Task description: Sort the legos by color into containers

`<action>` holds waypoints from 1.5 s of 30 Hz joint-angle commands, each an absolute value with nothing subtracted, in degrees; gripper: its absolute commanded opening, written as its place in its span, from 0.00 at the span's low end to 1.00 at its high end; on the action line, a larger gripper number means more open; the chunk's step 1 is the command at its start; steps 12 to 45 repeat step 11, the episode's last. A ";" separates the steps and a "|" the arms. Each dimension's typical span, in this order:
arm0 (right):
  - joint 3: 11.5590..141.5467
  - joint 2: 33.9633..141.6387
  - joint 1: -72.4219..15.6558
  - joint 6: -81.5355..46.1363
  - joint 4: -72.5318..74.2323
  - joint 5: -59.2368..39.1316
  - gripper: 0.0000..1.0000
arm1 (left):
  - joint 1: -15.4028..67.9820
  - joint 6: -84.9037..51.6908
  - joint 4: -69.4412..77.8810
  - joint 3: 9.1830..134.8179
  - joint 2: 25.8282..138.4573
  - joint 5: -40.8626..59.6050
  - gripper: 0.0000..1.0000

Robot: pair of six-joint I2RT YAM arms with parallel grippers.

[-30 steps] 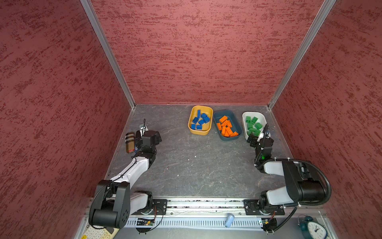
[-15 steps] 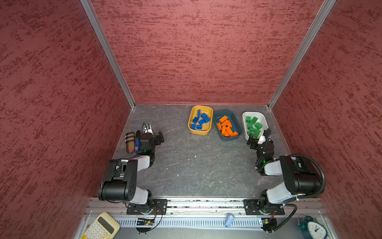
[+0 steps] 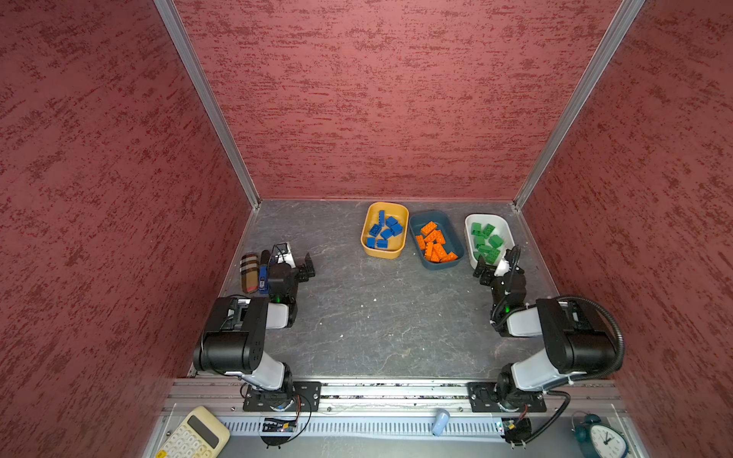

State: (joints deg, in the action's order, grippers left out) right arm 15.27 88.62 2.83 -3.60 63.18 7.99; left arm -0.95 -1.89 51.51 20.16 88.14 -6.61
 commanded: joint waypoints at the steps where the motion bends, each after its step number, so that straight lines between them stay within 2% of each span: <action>1: 16.32 88.45 3.01 -3.07 65.59 7.20 0.99 | -0.85 -2.22 53.29 20.58 87.94 -7.47 0.99; 45: 16.19 88.40 3.01 -2.97 65.58 6.86 0.99 | -0.79 -2.17 53.50 20.48 87.97 -7.47 1.00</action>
